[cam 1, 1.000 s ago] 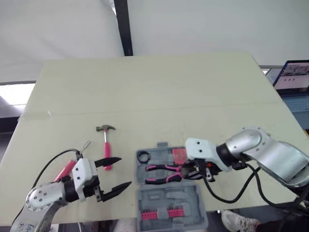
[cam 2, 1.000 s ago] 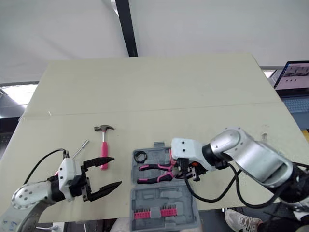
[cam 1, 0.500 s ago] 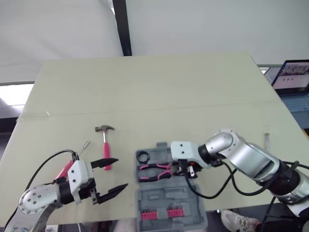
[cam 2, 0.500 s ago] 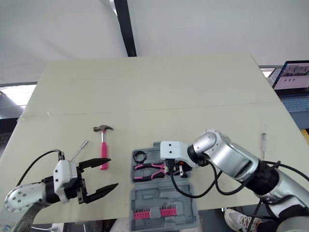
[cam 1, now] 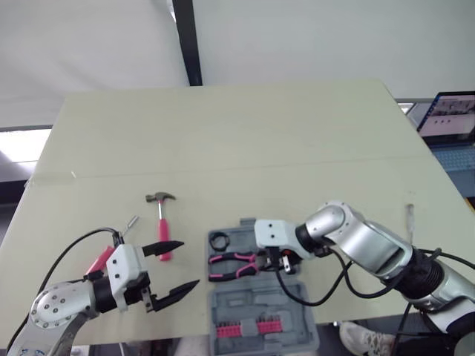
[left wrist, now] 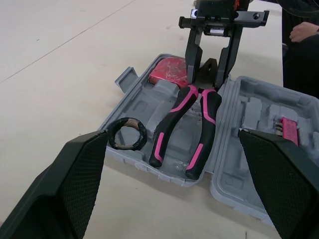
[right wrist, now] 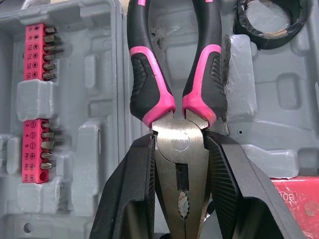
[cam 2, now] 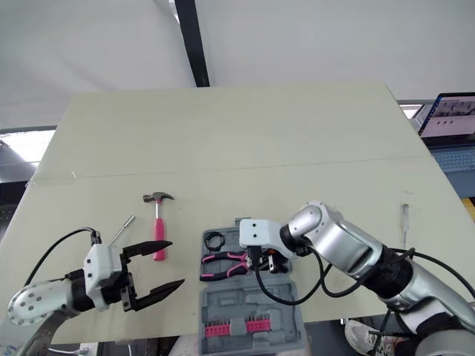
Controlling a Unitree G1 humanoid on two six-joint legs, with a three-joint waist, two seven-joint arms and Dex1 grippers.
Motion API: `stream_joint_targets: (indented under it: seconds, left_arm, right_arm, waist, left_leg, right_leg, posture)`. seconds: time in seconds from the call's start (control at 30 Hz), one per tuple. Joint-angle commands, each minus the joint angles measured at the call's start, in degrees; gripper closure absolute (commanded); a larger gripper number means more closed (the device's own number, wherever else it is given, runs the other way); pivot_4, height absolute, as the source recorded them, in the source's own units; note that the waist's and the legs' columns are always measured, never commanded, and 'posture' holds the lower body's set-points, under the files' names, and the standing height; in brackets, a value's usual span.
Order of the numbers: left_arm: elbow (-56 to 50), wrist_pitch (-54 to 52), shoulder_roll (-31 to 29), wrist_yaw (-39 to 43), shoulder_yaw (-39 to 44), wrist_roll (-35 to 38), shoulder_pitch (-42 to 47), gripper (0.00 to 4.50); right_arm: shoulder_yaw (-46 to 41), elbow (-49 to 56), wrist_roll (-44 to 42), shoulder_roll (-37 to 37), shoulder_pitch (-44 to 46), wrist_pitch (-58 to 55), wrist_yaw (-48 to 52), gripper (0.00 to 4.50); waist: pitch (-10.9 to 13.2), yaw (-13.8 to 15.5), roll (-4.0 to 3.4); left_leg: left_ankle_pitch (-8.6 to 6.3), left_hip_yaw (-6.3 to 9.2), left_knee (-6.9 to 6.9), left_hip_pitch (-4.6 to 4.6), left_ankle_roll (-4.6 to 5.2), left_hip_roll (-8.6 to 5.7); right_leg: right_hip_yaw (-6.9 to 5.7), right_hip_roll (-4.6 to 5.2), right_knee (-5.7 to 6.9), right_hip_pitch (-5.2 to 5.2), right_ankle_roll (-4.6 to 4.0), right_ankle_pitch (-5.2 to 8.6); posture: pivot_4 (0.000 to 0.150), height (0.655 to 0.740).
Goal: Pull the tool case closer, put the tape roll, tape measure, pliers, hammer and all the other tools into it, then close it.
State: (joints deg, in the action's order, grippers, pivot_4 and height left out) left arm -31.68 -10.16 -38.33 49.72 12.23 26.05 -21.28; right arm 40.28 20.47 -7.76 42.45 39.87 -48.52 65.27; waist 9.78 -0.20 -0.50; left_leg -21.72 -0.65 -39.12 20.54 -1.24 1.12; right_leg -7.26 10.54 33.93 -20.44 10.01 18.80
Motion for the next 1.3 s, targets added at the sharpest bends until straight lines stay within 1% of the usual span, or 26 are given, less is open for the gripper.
stream_joint_targets:
  seconds: [0.03,0.3,0.37,0.4,0.43,0.47,0.5,0.53,0.63,0.7,0.8,0.9,1.0,1.17,1.23,1.3]
  left_arm:
    - [-2.7,-0.2,-0.2,-0.5,-0.4,-0.1,-0.1,0.00]
    - [-3.9,-1.5,-0.2,-1.5,-1.0,-0.1,0.4,0.00]
    - [-4.0,-1.8,-0.3,-1.6,-1.3,-0.2,0.7,0.00]
    - [-4.0,-1.9,-0.3,-1.8,-1.4,-0.2,0.9,0.00]
    - [-3.9,-2.0,-0.3,-1.7,-1.5,-0.2,1.1,0.00]
    - [-3.8,-2.0,-0.4,-1.6,-1.6,-0.1,1.3,0.00]
    - [-3.6,-1.8,-0.6,-1.2,-1.8,-0.2,1.4,0.00]
    - [-3.5,-1.8,-0.6,-1.0,-1.8,-0.3,1.5,0.00]
    - [-3.2,-2.1,-0.5,-1.6,-2.1,-0.3,3.0,0.00]
    - [-3.0,-2.6,-0.4,-1.4,-2.5,0.5,4.0,0.00]
    - [-3.8,-2.8,-0.3,-1.2,-3.0,0.7,3.8,0.00]
    - [-5.6,-5.4,0.9,-4.2,-4.2,1.3,6.4,0.00]
    - [-6.5,-7.1,0.8,-4.5,-4.7,2.1,6.8,0.00]
    - [-7.4,-8.8,1.0,-5.1,-5.0,2.0,7.6,0.00]
    - [-7.6,-9.0,1.1,-5.2,-5.0,2.0,7.4,0.00]
    - [-7.8,-9.2,1.1,-5.3,-5.1,2.0,7.4,0.00]
  right_arm:
    - [0.7,-0.6,1.4,-0.8,0.3,1.6,0.3,3.54]
    - [0.9,-1.6,2.8,-0.3,-0.7,4.0,1.9,3.54]
    - [0.6,-1.8,3.0,0.0,-1.0,4.7,2.3,2.50]
    - [0.4,-1.7,2.8,0.1,-1.1,4.7,2.7,2.18]
    - [0.2,-1.7,2.9,0.0,-1.2,4.7,2.7,1.66]
    - [0.1,-1.7,2.9,-0.1,-1.1,4.5,2.8,1.24]
    - [0.0,-1.4,3.0,0.0,-1.2,4.3,2.9,0.55]
    - [0.0,-0.9,2.9,0.3,-1.3,4.1,3.5,0.24]
    - [-1.6,0.5,1.6,1.9,-1.3,2.8,4.9,0.24]
    - [-5.8,2.6,-1.6,2.9,-1.9,0.2,5.1,0.24]
    - [-9.6,5.3,-4.7,3.3,-4.7,-0.9,4.3,0.24]
    - [-14.7,5.5,-8.2,1.9,-7.9,-2.0,2.4,0.24]
    - [-15.8,5.6,-8.9,1.3,-8.8,-1.9,1.5,1.03]
    - [-19.2,5.1,-11.1,-0.7,-11.1,2.3,0.3,3.53]
    - [-20.1,5.2,-11.9,-1.3,-12.2,2.9,-0.2,4.46]
    - [-20.9,5.3,-12.7,-2.0,-13.2,4.2,-0.6,4.46]
  waist:
    - [0.0,0.0,0.00]
    - [0.0,0.0,0.00]
    - [0.0,0.0,0.00]
    - [0.0,0.1,0.00]
    - [0.0,0.1,0.00]
    - [0.0,0.0,0.00]
    - [0.0,0.0,0.00]
    - [0.0,0.0,0.00]
    - [0.0,0.1,0.00]
    - [0.0,0.2,0.00]
    - [0.0,0.1,0.00]
    - [0.0,0.1,0.01]
    - [0.0,0.1,0.01]
    - [0.0,0.1,0.01]
    - [0.0,0.2,0.01]
    - [0.0,0.2,0.03]
  left_leg:
    - [0.00,-0.01,0.00,0.00,0.00,0.00]
    - [0.00,-0.01,0.00,0.00,0.00,0.00]
    - [0.00,0.00,0.00,0.00,0.00,0.00]
    - [0.00,0.00,0.00,0.00,0.00,0.00]
    - [0.00,0.00,0.00,0.00,0.00,0.00]
    - [0.00,0.00,0.00,0.00,0.00,0.00]
    - [0.00,-0.01,0.00,0.00,0.00,0.00]
    - [0.00,0.00,0.00,0.00,0.00,0.00]
    - [0.00,0.00,0.00,0.00,0.00,0.00]
    - [0.00,0.00,-0.02,0.00,0.00,-0.01]
    - [0.00,0.00,-0.01,0.00,0.00,0.00]
    - [0.00,-0.01,0.02,-0.01,0.00,0.00]
    - [0.00,-0.01,-0.05,0.00,0.00,-0.01]
    - [0.00,0.00,-0.02,-0.01,0.00,-0.01]
    - [0.00,0.00,-0.02,-0.01,0.00,-0.01]
    - [0.00,0.00,-0.03,-0.01,0.00,-0.02]
  right_leg:
    - [0.00,0.00,0.00,0.00,0.00,0.00]
    - [0.00,0.00,0.00,0.00,0.00,0.00]
    - [0.00,0.00,0.00,0.00,0.00,0.00]
    - [0.00,0.00,0.00,0.00,0.00,0.00]
    - [0.00,0.00,0.00,0.00,0.00,0.00]
    - [0.00,0.00,0.00,0.00,0.00,0.00]
    - [0.00,0.00,0.00,0.00,0.00,0.00]
    - [0.00,0.00,0.00,0.00,0.00,0.00]
    - [0.00,0.00,0.00,0.00,0.00,0.00]
    - [0.00,0.00,0.00,0.01,0.00,0.00]
    - [0.00,0.00,0.01,0.01,0.00,0.00]
    - [0.00,0.01,0.00,0.01,0.00,0.00]
    - [0.02,0.01,0.04,0.02,0.00,0.00]
    - [0.00,0.00,0.04,0.01,0.00,0.00]
    - [0.00,0.00,0.04,0.01,0.00,0.00]
    - [0.01,0.01,0.04,0.02,0.00,0.00]
  posture:
    - [0.150,0.7400]
    - [0.150,0.7400]
    - [0.150,0.7400]
    - [0.150,0.7400]
    - [0.150,0.7400]
    - [0.150,0.7400]
    - [0.150,0.7400]
    - [0.150,0.7400]
    - [0.150,0.7400]
    - [0.150,0.7400]
    - [0.150,0.7400]
    - [0.150,0.7400]
    - [0.150,0.7400]
    - [0.150,0.7400]
    - [0.150,0.7400]
    - [0.150,0.7400]
